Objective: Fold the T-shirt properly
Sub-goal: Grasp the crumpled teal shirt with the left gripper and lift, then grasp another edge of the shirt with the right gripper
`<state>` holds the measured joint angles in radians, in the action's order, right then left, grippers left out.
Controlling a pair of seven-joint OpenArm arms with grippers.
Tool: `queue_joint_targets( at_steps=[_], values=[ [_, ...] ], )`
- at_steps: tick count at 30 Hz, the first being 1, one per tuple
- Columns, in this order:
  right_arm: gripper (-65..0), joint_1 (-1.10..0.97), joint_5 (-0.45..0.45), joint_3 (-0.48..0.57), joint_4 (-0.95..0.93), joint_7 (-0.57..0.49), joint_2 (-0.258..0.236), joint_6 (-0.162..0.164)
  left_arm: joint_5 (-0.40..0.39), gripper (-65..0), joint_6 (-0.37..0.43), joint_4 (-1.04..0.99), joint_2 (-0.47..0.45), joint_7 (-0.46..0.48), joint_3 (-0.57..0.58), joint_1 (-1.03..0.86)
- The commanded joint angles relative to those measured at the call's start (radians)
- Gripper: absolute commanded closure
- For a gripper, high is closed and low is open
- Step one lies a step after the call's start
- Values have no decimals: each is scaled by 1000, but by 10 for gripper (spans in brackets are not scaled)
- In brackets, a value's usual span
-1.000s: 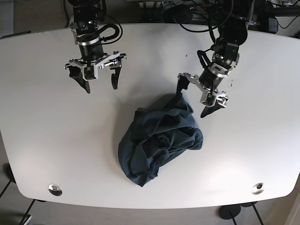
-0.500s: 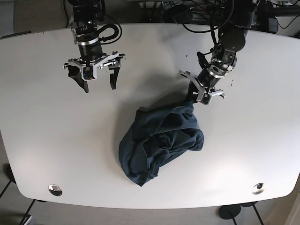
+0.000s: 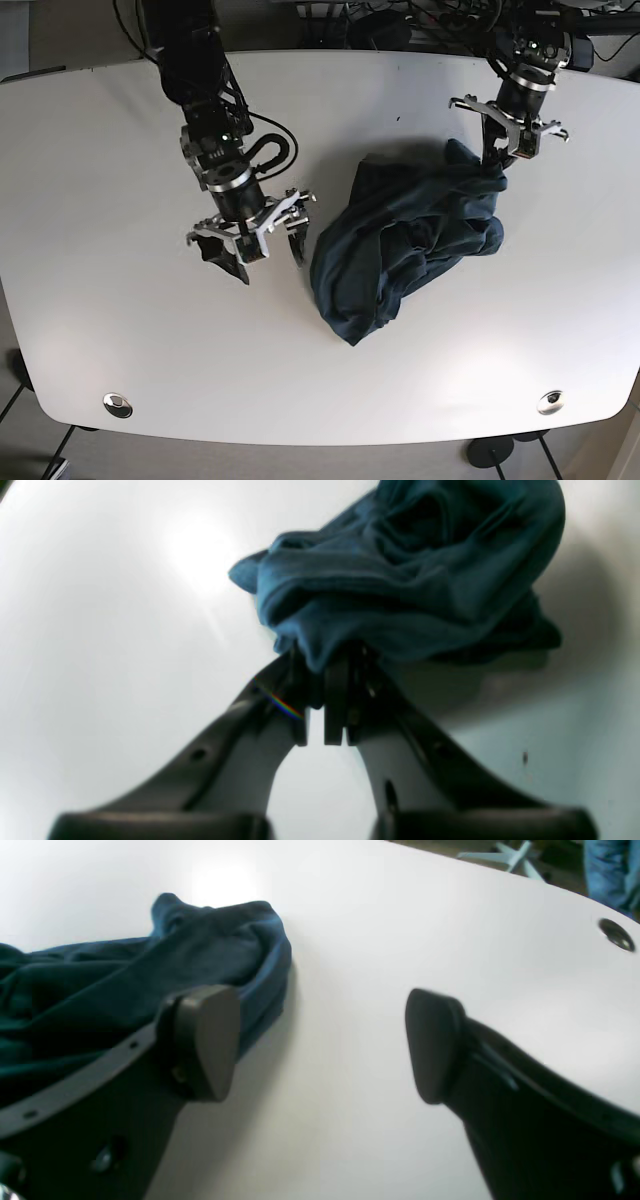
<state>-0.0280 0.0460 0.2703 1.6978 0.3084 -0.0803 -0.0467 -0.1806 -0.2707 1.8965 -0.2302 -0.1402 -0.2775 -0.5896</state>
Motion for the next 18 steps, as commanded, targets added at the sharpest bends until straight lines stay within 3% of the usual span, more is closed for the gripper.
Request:
queue_joint_targets(
  at_steps=[1, 6, 12, 18],
  values=[
    [-493, 84, -7, 42, -55, -28, 23, -31, -7, -1, 6, 31, 35, 11, -41, -28],
    [-495, 239, -7, 59, -301, -27, 147, -141, -7, 0, -28, 36, 139, 7, -142, -89],
    [-495, 412, -13, 57, -578, -35, 215, -147, -7, 0, -151, 31, 223, 6, -257, -88],
    [-495, 630, -272, 57, -922, -70, 207, -146, -7, 0, -157, 30, 225, 6, -269, -88]
  ],
)
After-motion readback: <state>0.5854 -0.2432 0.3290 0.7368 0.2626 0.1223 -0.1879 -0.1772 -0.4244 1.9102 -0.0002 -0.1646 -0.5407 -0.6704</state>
